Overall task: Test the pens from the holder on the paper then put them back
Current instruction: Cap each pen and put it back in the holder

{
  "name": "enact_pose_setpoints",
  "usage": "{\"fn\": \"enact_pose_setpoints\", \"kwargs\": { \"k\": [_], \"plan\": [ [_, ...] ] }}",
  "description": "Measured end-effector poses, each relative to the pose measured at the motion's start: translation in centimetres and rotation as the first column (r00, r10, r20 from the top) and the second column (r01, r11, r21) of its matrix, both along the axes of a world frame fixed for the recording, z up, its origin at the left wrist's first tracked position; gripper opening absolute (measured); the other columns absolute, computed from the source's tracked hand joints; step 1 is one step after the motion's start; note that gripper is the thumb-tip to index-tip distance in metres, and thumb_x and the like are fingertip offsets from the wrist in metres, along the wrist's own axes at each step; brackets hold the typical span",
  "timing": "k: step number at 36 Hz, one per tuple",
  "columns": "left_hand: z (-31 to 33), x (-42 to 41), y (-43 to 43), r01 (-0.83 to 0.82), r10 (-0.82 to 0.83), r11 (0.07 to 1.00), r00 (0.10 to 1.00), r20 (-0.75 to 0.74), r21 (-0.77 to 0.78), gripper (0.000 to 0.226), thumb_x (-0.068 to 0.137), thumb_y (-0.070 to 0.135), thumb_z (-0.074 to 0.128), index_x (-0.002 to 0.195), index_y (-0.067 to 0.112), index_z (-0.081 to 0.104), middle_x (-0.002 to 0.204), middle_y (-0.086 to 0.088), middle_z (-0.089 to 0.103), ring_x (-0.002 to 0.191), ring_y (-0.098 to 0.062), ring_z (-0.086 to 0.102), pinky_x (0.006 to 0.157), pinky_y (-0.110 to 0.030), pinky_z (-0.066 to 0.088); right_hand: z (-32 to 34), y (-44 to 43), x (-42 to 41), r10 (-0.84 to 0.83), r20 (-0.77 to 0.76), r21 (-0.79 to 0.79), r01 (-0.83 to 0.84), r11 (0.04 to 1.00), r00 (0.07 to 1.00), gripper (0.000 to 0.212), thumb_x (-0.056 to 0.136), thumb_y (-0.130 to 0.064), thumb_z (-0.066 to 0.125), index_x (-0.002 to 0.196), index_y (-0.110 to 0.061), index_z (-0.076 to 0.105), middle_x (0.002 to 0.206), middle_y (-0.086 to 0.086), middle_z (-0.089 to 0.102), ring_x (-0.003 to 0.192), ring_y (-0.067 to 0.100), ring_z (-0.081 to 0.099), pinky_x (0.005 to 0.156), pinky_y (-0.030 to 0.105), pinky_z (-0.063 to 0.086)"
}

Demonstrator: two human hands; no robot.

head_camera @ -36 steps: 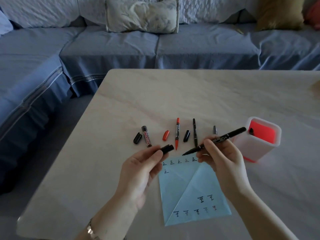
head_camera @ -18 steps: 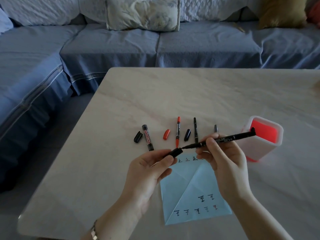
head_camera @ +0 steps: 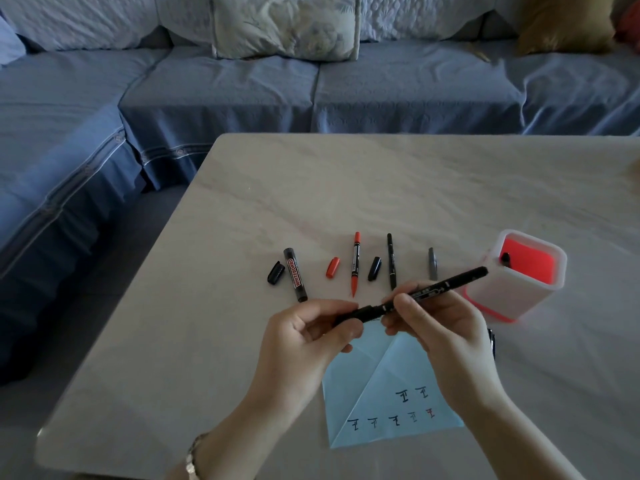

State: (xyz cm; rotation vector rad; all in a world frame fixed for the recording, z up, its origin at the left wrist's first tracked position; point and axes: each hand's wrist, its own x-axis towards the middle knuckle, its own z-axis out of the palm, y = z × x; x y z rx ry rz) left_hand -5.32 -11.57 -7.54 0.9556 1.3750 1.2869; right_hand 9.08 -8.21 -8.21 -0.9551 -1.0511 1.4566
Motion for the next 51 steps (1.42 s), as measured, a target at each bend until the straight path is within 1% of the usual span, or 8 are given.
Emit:
{"fn": "enact_pose_setpoints", "kwargs": {
  "k": [12,20,28,31,35,41,47,51],
  "plan": [
    [-0.2,0.2,-0.2,0.040,0.040,0.969,0.947,-0.318,0.242,0.032,0.072,0.000,0.073,0.070,0.032,0.072,0.069,0.009,0.067,0.051,-0.001,0.058,0.052,-0.008,0.044,0.0,-0.5,-0.6,0.014,-0.032,-0.023,-0.015,1.000,0.999,0.011,0.066,-0.014,0.061,0.062,-0.014,0.071,0.051,0.009,0.060,0.048,0.012,0.054,0.049,0.018,0.046],
    [-2.2,-0.3,0.2,0.158,0.291,0.817,0.716,-0.634,0.554,0.015,0.083,0.022,0.058,0.097,0.018,0.061,0.083,0.007,0.057,0.064,-0.001,0.057,0.058,-0.015,0.049,0.3,-0.5,-1.6,-0.036,-0.138,-0.128,0.018,0.992,0.990,0.005,0.070,-0.005,0.059,0.066,-0.005,0.063,0.047,0.005,0.056,0.044,0.010,0.051,0.045,0.016,0.044],
    [-0.8,0.5,0.8,0.030,-0.008,0.998,0.946,-0.323,0.062,0.030,0.076,-0.001,0.070,0.067,0.028,0.070,0.055,0.006,0.067,0.045,-0.004,0.058,0.048,-0.012,0.045,-0.7,1.0,-0.5,0.051,-0.007,-0.238,-0.051,0.970,0.999,0.011,0.083,-0.004,0.059,0.075,-0.003,0.066,0.053,0.004,0.063,0.047,0.010,0.058,0.050,0.016,0.050],
    [-1.1,0.7,1.4,0.036,-0.038,0.999,0.950,-0.310,-0.012,0.021,0.077,0.003,0.070,0.071,0.023,0.072,0.058,0.004,0.069,0.051,-0.004,0.061,0.052,-0.014,0.049,-0.9,1.7,0.9,0.147,0.269,-0.289,-0.066,0.955,0.952,0.014,0.081,-0.017,0.066,0.071,-0.007,0.069,0.056,0.003,0.068,0.050,0.010,0.062,0.055,0.019,0.055],
    [-1.6,1.4,2.0,-0.021,0.023,1.000,0.931,-0.364,0.012,0.016,0.076,0.007,0.072,0.075,0.023,0.072,0.066,0.004,0.071,0.058,-0.008,0.064,0.061,-0.023,0.055,-1.0,1.5,3.2,-0.023,0.745,0.001,0.033,0.999,0.667,0.013,0.074,-0.026,0.075,0.063,-0.021,0.069,0.052,-0.008,0.065,0.050,0.000,0.058,0.050,0.014,0.049],
    [-1.3,3.0,2.2,0.035,-0.023,0.999,0.939,-0.342,0.031,0.017,0.075,0.009,0.072,0.072,0.026,0.070,0.065,0.012,0.070,0.057,-0.001,0.062,0.056,-0.010,0.045,-1.0,1.3,5.0,-0.345,0.845,0.484,-0.313,0.817,0.408,0.034,0.071,-0.014,0.074,0.104,-0.015,0.065,0.096,-0.014,0.061,0.067,0.001,0.051,0.061,0.014,0.048],
    [-0.7,4.4,1.9,0.204,-0.179,0.978,0.939,-0.294,0.055,0.017,0.076,0.010,0.072,0.084,0.024,0.070,0.078,0.010,0.072,0.070,-0.004,0.066,0.065,-0.011,0.048,-1.6,2.4,5.6,-0.379,0.823,0.550,-0.424,0.720,0.424,0.018,0.085,-0.022,0.053,0.092,-0.013,0.067,0.084,-0.002,0.067,0.069,0.013,0.064,0.054,0.028,0.054],
    [-1.5,3.7,1.9,0.240,-0.218,0.971,0.918,-0.331,0.024,0.023,0.077,0.010,0.071,0.086,0.030,0.065,0.078,0.012,0.069,0.066,-0.002,0.061,0.064,-0.011,0.047,-0.1,3.8,7.6,-0.456,0.684,0.616,-0.116,0.779,0.570,0.017,0.086,-0.022,0.056,0.095,-0.012,0.068,0.084,-0.009,0.063,0.077,0.003,0.058,0.069,0.005,0.045]
  ]
}}
